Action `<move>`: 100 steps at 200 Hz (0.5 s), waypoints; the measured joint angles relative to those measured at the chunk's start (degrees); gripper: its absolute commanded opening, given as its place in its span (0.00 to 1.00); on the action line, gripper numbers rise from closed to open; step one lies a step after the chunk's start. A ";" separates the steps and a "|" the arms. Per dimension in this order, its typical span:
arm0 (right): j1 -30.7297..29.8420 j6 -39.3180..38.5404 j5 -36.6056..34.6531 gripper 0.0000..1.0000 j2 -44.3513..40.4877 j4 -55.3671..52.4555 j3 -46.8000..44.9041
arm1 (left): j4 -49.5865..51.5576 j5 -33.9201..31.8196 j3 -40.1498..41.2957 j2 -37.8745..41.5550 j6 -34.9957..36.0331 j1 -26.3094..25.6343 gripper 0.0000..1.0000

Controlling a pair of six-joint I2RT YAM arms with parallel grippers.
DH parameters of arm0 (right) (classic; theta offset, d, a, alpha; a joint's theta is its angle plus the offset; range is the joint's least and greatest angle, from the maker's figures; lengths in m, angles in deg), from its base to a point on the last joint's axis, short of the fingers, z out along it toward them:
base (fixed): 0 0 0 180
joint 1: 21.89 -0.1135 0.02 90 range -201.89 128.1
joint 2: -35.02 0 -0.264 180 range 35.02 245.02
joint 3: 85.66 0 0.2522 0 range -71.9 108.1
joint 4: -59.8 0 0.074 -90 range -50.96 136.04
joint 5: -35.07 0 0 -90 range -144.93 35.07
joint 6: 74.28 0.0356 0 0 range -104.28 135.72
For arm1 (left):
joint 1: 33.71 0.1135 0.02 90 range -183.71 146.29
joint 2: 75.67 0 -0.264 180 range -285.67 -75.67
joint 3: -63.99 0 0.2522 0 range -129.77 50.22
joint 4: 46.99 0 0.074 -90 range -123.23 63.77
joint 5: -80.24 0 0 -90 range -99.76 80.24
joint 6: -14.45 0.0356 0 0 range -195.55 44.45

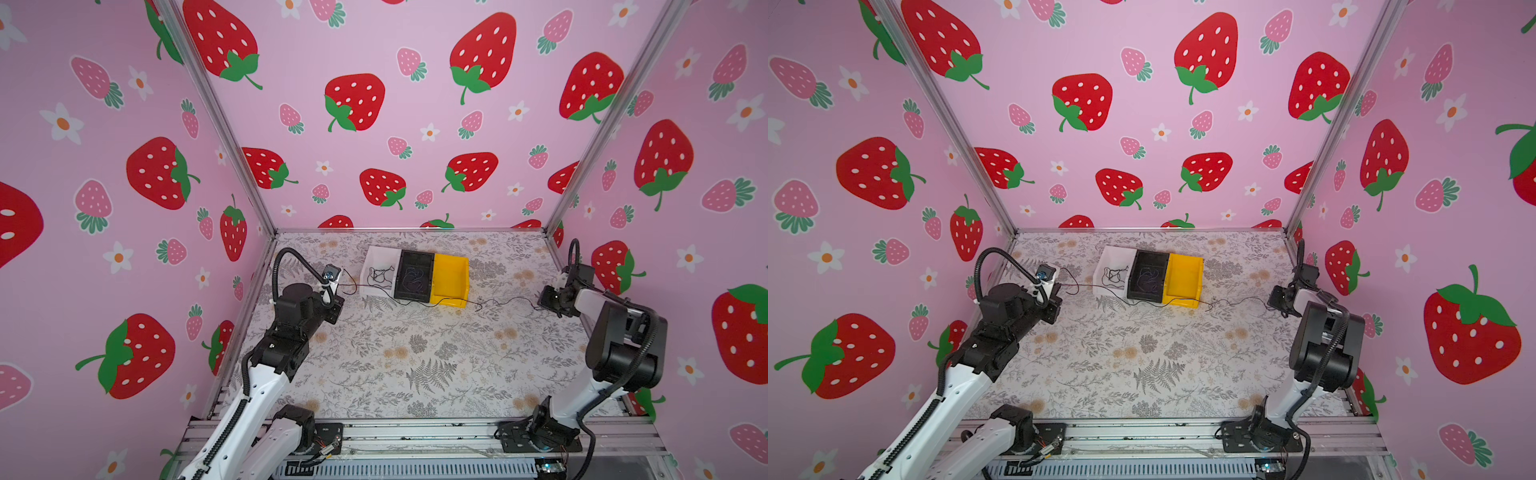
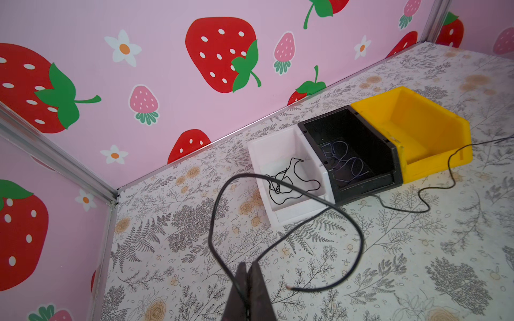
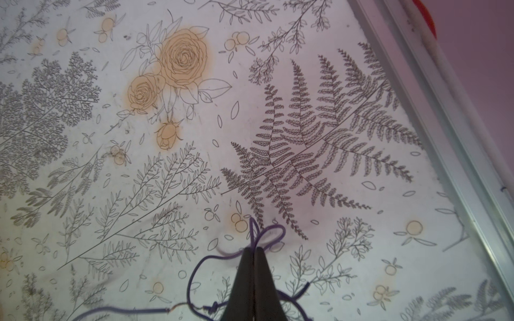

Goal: Untangle and sort cables by color
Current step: Untie the cable.

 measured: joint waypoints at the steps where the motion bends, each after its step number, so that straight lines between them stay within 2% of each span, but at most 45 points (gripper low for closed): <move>1: 0.00 0.00 -0.02 0.00 -0.02 0.02 0.00 | 0.00 -0.02 0.00 0.00 0.00 0.00 0.00; 100: 0.13 0.07 -3.10 0.00 0.39 0.02 0.57 | 1.20 -3.89 0.00 1.49 0.39 2.99 0.00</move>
